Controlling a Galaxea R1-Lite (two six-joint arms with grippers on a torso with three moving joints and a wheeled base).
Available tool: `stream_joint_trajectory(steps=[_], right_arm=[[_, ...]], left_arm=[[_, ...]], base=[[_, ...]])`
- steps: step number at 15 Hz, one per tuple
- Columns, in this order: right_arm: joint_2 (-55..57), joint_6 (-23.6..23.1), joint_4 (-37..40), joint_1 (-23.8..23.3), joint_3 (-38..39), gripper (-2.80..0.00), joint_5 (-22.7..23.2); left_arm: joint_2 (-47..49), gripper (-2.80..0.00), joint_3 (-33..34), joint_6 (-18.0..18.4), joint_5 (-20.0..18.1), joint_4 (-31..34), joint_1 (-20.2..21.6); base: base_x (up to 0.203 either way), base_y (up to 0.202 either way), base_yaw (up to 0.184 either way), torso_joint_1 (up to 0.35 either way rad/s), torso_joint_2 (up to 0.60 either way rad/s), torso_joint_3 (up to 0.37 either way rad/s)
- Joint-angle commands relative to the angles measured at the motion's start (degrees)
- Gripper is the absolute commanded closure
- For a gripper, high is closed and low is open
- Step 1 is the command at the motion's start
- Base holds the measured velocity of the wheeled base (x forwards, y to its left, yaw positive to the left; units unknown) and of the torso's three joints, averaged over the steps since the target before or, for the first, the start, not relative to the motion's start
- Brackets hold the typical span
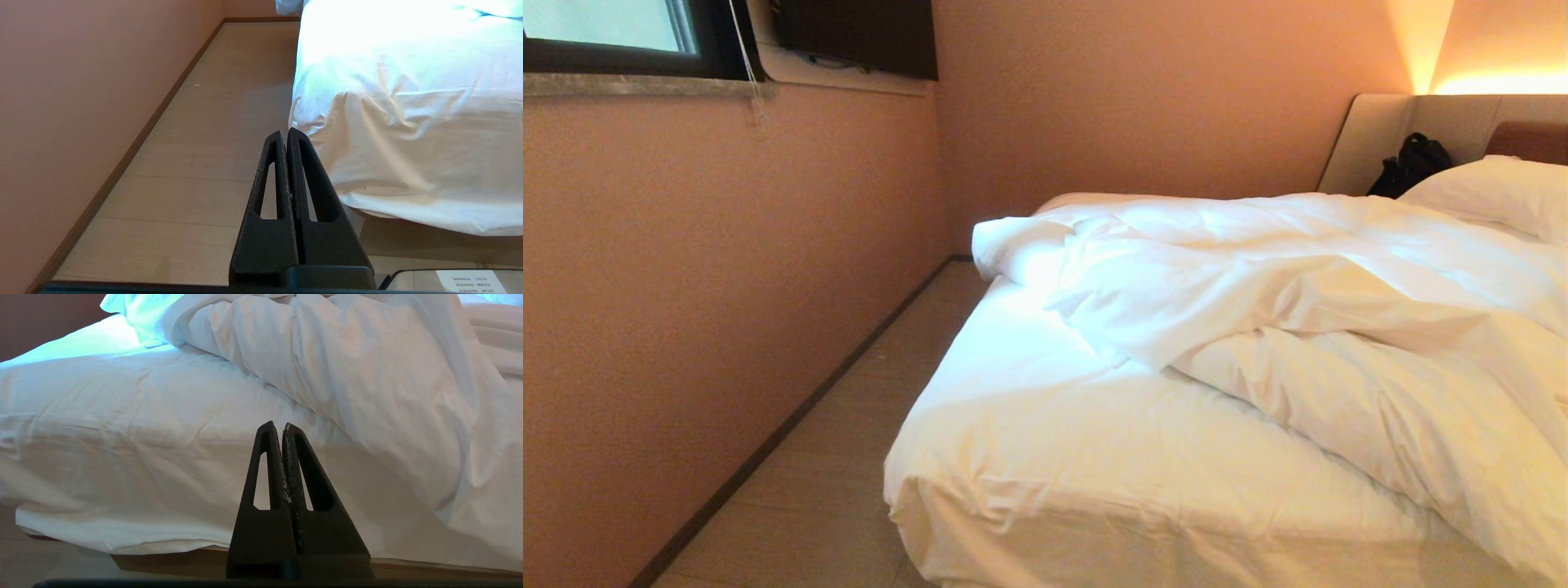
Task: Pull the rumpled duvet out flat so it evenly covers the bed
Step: Hold the folded corner of the quilt
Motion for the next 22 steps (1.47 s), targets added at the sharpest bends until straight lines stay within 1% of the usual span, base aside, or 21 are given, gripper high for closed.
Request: stream_joint_trajectory(steps=[1, 14, 22], right_arm=[[0.1, 0.0, 0.0, 0.0, 0.0, 0.00, 0.0], [0.1, 0.0, 0.0, 0.0, 0.0, 0.00, 0.0], [0.1, -0.9, 0.1, 0.0, -0.1, 0.00, -0.1]], left_arm=[[0.0, 0.00, 0.0, 0.0, 0.0, 0.0, 0.0], [0.0, 0.00, 0.0, 0.0, 0.0, 0.0, 0.0], [0.0, 0.00, 0.0, 0.0, 0.0, 0.0, 0.0]], base=[[0.000, 0.000, 0.000, 0.000, 0.00, 0.000], [0.000, 0.000, 0.000, 0.000, 0.00, 0.000], [0.000, 0.000, 0.000, 0.000, 0.00, 0.000]])
